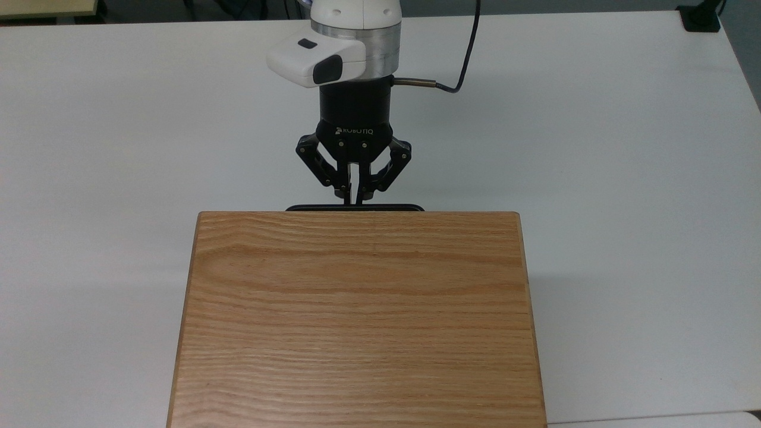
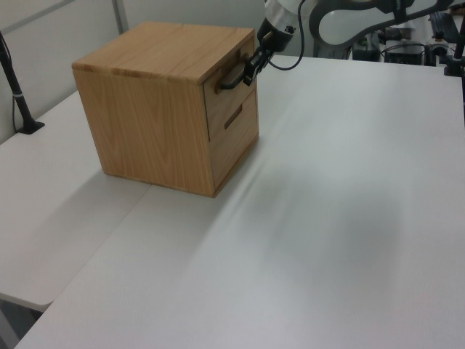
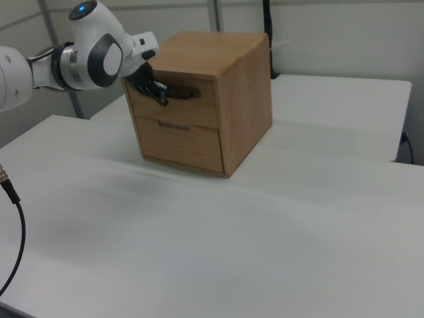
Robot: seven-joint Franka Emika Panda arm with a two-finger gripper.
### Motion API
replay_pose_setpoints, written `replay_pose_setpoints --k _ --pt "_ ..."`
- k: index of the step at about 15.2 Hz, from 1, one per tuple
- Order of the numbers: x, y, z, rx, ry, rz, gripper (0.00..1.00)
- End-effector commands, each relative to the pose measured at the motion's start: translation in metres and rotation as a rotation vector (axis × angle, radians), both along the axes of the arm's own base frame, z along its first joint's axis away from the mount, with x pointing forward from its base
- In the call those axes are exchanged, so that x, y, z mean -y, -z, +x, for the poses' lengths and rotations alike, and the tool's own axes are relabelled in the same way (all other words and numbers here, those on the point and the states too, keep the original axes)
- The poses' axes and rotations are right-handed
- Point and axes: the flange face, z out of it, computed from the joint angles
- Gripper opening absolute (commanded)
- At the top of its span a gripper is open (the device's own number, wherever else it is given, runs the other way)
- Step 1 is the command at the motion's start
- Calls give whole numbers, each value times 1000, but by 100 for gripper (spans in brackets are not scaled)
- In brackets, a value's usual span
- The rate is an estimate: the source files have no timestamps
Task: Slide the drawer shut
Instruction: 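Push the drawer front with the gripper into the wooden cabinet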
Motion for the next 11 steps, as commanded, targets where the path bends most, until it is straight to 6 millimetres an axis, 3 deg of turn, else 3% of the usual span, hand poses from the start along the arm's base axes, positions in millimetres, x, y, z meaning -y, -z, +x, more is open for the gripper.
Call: replay_pose_setpoints --k 1,4,9,10,11 --pt "20 -30 -6 27 24 -41 15" --pt "32 -46 -51 -250 -58 -86 27" --pt "54 -74 -111 -453 -102 -58 79" --pt "67 -80 -120 -463 -81 -50 99" --pt "75 -81 -129 -492 -71 -47 100"
